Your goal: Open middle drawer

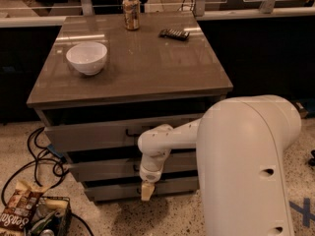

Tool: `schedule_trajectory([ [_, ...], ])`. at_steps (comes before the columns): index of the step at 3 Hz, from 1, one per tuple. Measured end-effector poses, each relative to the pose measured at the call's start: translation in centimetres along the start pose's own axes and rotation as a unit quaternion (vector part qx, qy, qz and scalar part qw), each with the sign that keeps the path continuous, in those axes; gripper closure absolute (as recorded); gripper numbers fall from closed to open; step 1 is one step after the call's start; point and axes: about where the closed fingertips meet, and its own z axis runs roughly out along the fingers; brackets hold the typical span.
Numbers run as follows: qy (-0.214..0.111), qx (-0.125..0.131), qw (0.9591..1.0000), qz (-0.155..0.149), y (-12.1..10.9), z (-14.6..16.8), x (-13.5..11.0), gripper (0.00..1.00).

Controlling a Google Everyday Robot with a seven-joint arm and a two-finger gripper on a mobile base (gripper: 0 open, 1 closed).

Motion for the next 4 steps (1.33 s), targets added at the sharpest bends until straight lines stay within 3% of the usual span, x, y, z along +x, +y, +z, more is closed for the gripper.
schedule_trajectory([
  [1,0.000,0.000,1.0000,0.000,0.01,0.01,0.00,0.68],
  [2,0.001,-0.003,1.0000,0.000,0.19,0.28,0.08,1.00],
  [4,0.001,-0.003,1.0000,0.000,0.26,0.25,0.37,1.00],
])
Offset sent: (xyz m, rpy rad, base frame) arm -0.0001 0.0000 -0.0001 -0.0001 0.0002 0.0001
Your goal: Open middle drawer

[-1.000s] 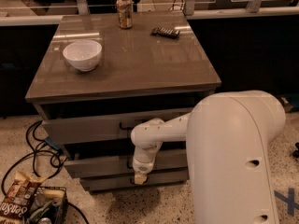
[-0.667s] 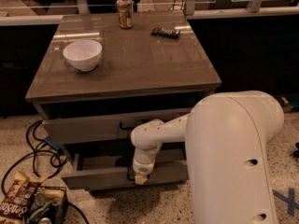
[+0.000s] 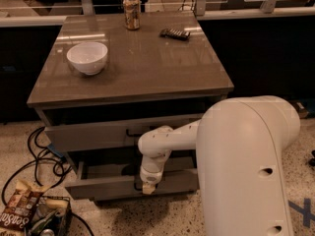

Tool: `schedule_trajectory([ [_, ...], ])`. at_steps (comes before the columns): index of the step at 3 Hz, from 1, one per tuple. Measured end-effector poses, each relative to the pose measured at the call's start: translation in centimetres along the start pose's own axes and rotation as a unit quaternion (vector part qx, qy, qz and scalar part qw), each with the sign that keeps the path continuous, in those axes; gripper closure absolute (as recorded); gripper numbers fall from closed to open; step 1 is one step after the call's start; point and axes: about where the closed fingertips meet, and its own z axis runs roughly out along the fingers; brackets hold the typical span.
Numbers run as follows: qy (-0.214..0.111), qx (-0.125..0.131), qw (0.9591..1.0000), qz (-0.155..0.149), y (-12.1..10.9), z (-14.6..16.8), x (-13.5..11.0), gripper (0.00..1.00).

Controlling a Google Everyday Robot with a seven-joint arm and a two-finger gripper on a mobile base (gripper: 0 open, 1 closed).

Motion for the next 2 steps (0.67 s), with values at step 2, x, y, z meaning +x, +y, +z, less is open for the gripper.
schedule_trajectory([
  [2,-0.003,0.000,1.0000,0.003,0.41,0.08,0.15,1.00],
])
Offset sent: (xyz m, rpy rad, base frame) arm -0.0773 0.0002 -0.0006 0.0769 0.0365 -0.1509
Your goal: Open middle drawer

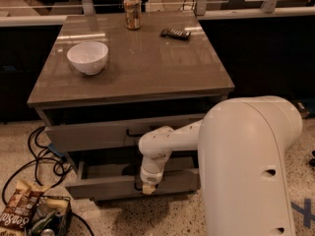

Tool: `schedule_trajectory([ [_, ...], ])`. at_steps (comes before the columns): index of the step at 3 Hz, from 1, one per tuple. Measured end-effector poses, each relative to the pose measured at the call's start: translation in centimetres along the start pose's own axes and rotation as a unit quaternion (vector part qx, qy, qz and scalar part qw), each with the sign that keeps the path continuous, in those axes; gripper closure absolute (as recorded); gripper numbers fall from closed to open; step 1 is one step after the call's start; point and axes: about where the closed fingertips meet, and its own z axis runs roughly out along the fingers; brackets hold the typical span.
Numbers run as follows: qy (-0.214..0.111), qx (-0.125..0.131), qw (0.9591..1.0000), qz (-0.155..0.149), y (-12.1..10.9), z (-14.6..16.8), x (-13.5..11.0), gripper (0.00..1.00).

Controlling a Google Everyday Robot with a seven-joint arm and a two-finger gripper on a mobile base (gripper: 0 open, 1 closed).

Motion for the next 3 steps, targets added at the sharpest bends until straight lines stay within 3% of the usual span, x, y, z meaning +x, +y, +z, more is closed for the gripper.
schedule_trajectory([
  [3,-0.017,0.005,0.9998,0.013,1.3,0.3,0.0,1.00],
])
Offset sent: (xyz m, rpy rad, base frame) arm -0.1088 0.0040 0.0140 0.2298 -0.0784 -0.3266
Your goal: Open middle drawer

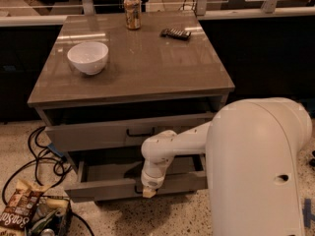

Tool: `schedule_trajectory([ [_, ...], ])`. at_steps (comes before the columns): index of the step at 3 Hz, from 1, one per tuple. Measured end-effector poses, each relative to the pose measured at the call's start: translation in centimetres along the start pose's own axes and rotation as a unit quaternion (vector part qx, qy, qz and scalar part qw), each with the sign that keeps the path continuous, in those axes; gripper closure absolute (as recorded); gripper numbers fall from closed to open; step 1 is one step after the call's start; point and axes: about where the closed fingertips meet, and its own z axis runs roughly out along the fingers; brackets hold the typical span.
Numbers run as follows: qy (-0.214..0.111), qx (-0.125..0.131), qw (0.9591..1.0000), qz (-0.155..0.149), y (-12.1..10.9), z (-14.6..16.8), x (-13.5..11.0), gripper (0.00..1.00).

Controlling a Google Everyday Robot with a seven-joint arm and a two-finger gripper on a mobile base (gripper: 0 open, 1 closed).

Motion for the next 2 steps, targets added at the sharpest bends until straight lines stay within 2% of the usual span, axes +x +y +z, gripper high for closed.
schedule_trajectory([
  [1,-0.003,-0.004,1.0000,-0.002,-0.08,0.00,0.17,1.00],
  [2,-0.011,0.006,0.9999,0.005,0.09,-0.50,0.61,1.00],
])
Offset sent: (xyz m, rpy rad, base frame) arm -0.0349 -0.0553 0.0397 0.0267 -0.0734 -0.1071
